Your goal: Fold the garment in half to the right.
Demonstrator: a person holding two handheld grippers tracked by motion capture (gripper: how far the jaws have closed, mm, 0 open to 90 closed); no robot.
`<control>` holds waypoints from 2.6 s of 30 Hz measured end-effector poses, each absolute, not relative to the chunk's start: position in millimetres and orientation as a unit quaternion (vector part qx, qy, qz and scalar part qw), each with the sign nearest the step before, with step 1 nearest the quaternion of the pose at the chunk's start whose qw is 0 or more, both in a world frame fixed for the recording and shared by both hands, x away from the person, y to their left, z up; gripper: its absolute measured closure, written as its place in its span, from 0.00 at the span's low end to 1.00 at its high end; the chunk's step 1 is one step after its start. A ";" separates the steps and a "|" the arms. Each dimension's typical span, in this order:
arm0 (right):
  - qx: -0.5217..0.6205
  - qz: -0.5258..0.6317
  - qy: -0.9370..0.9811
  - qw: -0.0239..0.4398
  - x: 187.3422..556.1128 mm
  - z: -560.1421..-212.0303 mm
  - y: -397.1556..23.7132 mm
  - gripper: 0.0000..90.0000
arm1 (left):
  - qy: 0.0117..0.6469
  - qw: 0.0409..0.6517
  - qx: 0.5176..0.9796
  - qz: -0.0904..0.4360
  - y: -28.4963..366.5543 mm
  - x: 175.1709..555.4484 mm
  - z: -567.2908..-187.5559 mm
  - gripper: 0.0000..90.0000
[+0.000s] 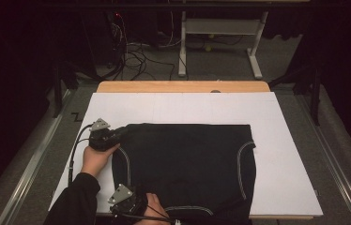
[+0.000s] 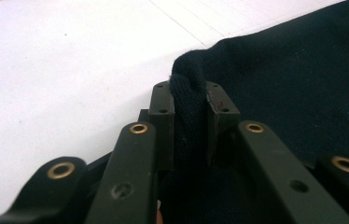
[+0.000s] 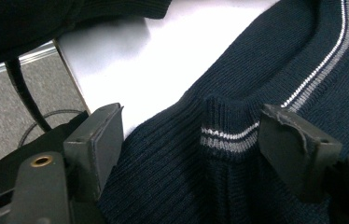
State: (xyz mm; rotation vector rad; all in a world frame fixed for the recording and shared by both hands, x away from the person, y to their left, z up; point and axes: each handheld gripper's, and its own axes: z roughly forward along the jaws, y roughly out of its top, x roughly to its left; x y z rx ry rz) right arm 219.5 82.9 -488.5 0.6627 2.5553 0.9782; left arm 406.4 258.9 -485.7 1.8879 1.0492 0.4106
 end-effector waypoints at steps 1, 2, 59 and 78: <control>0.232 0.342 0.896 0.162 219.7 -488.3 82.8 0.29 | 0.426 0.454 0.765 0.166 258.9 406.5 -485.7 0.80; 0.232 0.341 0.896 0.163 219.8 -488.1 82.4 0.30 | 0.426 0.454 0.765 0.166 258.8 406.4 -485.7 0.80; 0.264 0.470 0.829 0.147 221.7 -455.4 28.9 0.80 | 0.479 0.453 0.734 0.162 242.8 402.1 -465.3 0.82; 0.260 0.516 0.801 0.156 219.8 -424.7 4.4 0.80 | 0.480 0.453 0.728 0.187 226.2 403.3 -417.3 0.83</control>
